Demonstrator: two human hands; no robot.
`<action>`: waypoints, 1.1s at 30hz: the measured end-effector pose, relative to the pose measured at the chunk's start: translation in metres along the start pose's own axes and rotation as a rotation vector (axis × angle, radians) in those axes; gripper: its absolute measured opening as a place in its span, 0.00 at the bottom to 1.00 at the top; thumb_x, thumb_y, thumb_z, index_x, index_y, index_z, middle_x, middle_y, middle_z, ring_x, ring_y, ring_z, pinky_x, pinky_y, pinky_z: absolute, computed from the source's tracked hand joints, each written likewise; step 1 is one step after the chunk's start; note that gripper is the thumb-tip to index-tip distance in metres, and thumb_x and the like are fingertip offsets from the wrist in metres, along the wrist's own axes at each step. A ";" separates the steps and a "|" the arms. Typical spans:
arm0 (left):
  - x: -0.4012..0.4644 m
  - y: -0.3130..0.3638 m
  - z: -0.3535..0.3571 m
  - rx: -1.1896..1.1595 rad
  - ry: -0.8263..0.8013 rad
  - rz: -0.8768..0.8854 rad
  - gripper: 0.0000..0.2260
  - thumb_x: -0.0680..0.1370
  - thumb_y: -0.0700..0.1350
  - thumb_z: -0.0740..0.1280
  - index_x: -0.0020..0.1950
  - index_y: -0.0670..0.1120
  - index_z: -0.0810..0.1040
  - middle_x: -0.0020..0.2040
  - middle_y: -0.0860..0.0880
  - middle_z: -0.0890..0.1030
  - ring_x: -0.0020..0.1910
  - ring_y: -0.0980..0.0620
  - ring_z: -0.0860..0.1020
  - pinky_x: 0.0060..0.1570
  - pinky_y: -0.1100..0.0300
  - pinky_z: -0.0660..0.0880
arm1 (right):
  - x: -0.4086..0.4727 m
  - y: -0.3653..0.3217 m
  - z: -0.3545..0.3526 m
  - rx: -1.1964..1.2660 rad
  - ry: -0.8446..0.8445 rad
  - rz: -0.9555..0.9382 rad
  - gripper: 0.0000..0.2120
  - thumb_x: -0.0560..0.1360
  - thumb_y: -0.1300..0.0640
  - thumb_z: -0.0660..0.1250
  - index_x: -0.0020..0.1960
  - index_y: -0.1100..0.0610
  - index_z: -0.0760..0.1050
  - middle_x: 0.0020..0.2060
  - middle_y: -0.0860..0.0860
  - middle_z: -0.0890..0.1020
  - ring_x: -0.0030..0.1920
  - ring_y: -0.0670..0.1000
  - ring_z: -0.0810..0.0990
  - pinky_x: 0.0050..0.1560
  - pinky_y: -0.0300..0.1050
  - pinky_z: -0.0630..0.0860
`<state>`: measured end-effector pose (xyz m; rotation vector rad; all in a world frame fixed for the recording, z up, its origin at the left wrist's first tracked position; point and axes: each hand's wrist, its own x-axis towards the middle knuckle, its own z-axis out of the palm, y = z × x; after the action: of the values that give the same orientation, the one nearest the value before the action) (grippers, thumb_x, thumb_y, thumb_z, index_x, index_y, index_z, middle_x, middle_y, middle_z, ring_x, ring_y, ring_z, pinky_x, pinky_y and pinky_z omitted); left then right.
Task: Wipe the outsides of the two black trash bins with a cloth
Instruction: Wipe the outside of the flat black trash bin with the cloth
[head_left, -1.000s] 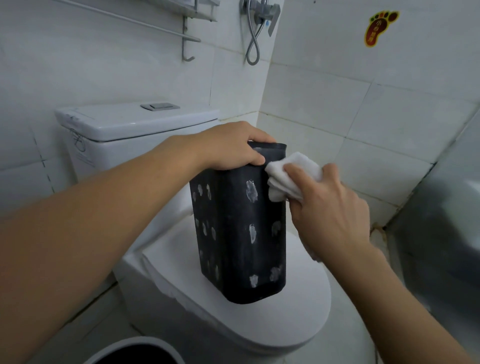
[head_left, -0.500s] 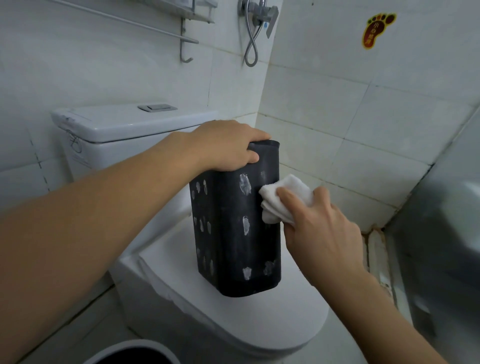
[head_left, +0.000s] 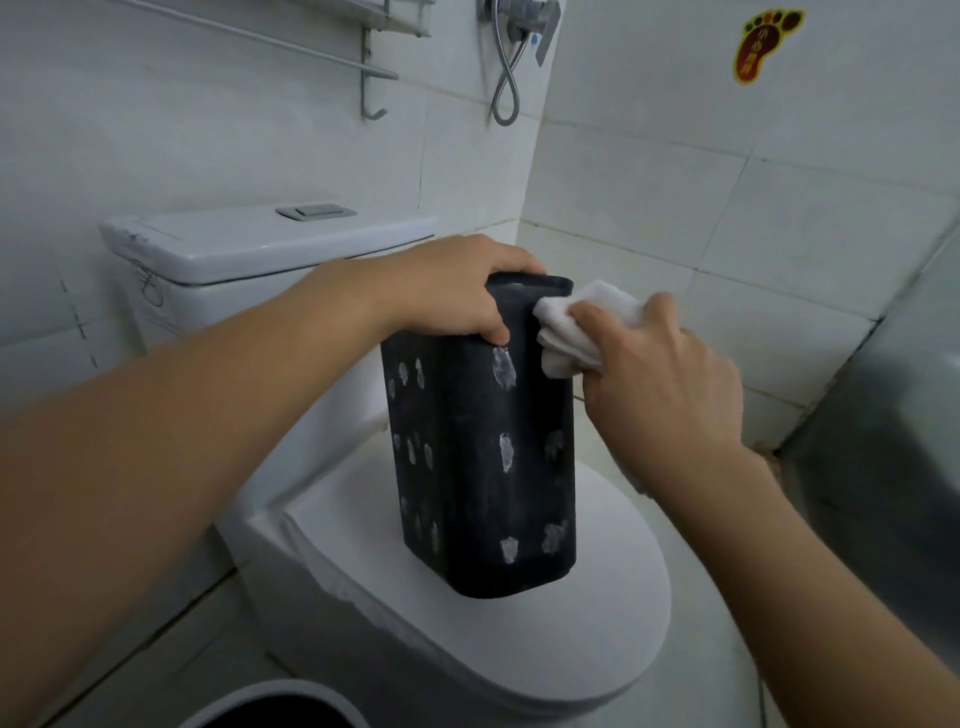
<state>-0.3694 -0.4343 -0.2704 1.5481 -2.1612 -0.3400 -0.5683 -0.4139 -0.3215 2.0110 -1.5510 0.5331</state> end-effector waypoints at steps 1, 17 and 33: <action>0.001 -0.001 0.000 -0.002 -0.002 -0.002 0.30 0.70 0.40 0.75 0.70 0.58 0.74 0.61 0.57 0.79 0.58 0.52 0.77 0.62 0.51 0.74 | 0.003 -0.001 -0.001 -0.011 -0.009 -0.001 0.16 0.75 0.56 0.63 0.60 0.43 0.68 0.44 0.52 0.61 0.32 0.54 0.64 0.27 0.42 0.54; -0.001 -0.003 0.000 -0.035 0.021 -0.025 0.29 0.70 0.39 0.74 0.68 0.58 0.75 0.59 0.56 0.80 0.57 0.52 0.77 0.61 0.51 0.74 | 0.000 -0.010 -0.003 0.024 -0.033 -0.004 0.16 0.76 0.56 0.62 0.61 0.43 0.68 0.44 0.52 0.62 0.32 0.53 0.65 0.26 0.42 0.55; 0.003 0.009 0.003 0.080 0.024 -0.031 0.30 0.72 0.41 0.73 0.72 0.58 0.72 0.63 0.55 0.78 0.59 0.49 0.76 0.60 0.51 0.74 | -0.005 0.000 0.004 0.112 -0.032 0.042 0.16 0.77 0.53 0.63 0.62 0.41 0.68 0.44 0.51 0.62 0.28 0.51 0.61 0.29 0.43 0.58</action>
<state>-0.3796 -0.4338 -0.2686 1.6218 -2.1581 -0.2463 -0.5697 -0.4130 -0.3273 2.0830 -1.6183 0.6200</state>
